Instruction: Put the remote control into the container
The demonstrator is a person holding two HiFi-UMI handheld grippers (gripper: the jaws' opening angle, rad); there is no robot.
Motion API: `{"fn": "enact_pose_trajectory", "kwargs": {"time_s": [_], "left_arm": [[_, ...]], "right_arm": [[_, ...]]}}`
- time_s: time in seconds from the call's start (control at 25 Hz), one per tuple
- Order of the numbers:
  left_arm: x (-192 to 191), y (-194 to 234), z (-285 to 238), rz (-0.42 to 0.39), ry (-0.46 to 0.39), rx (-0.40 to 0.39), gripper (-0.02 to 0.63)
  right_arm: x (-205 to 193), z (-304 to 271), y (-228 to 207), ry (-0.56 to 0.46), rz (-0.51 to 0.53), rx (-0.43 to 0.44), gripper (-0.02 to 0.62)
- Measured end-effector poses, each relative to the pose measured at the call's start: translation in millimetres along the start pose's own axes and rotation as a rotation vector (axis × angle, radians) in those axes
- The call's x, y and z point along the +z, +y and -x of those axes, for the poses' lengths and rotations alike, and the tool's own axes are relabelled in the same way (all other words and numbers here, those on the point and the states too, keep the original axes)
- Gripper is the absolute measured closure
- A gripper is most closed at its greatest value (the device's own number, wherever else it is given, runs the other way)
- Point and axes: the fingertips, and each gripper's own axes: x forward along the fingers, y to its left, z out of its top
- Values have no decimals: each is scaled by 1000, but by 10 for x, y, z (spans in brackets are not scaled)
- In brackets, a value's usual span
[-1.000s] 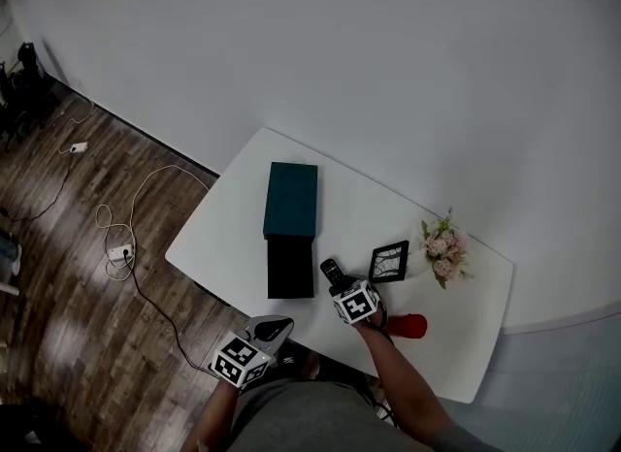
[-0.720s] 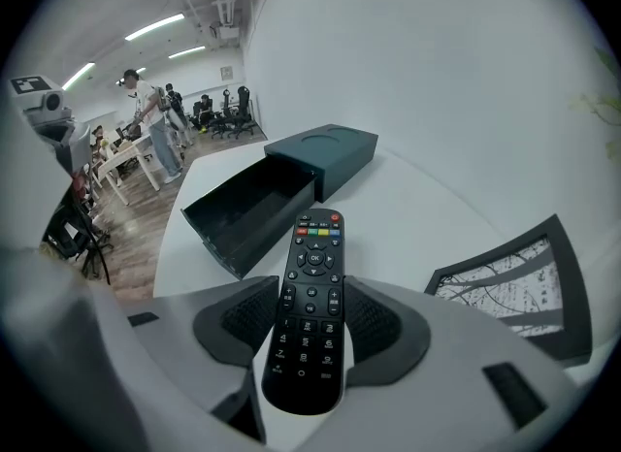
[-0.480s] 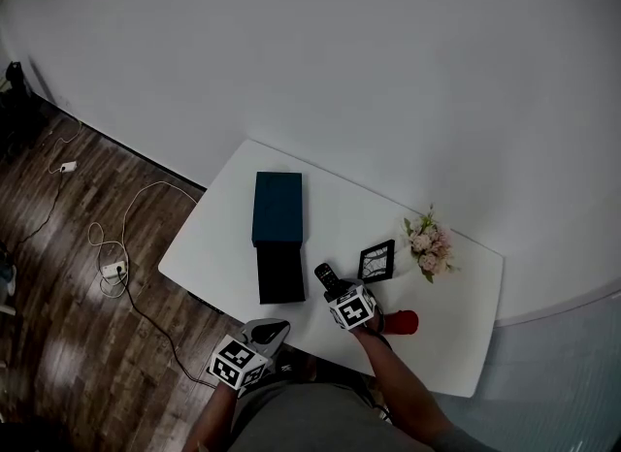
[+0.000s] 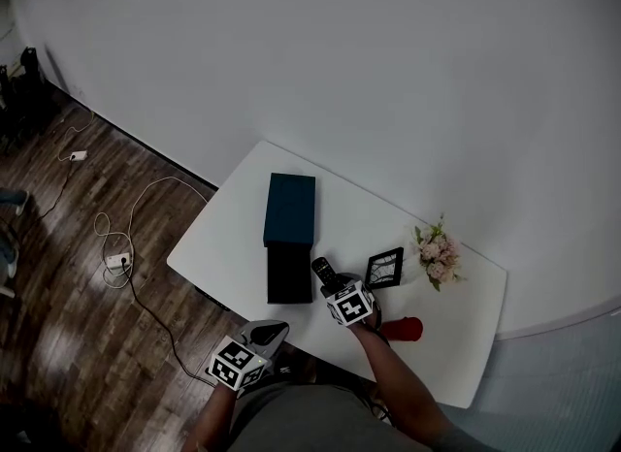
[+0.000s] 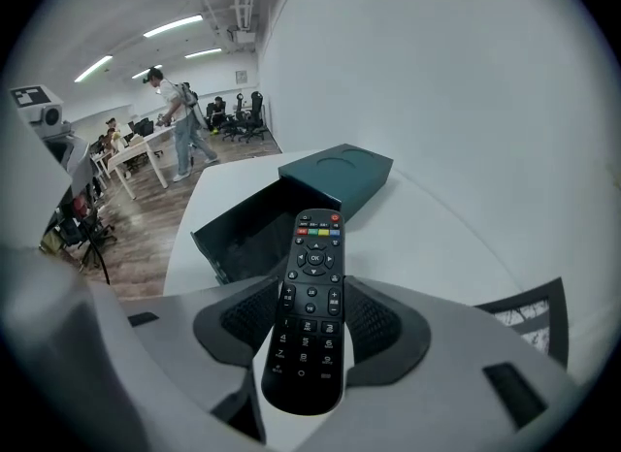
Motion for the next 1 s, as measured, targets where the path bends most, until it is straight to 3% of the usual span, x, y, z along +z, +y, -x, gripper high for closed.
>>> {"fn": "enact_pose_trajectory", "kwargs": {"time_s": [0.44,0.76,1.0], "left_arm": [[-178,210,459,74,-36,145,606],[-362,305,816,129,-49,237,606],[-399,317,820,142,-50,245,606]], "right_arm": [[650,-290,490,-26,78,109,374],[638,-612,660,87,117,112,374],[570,-734,589,219,89,98,374]]}}
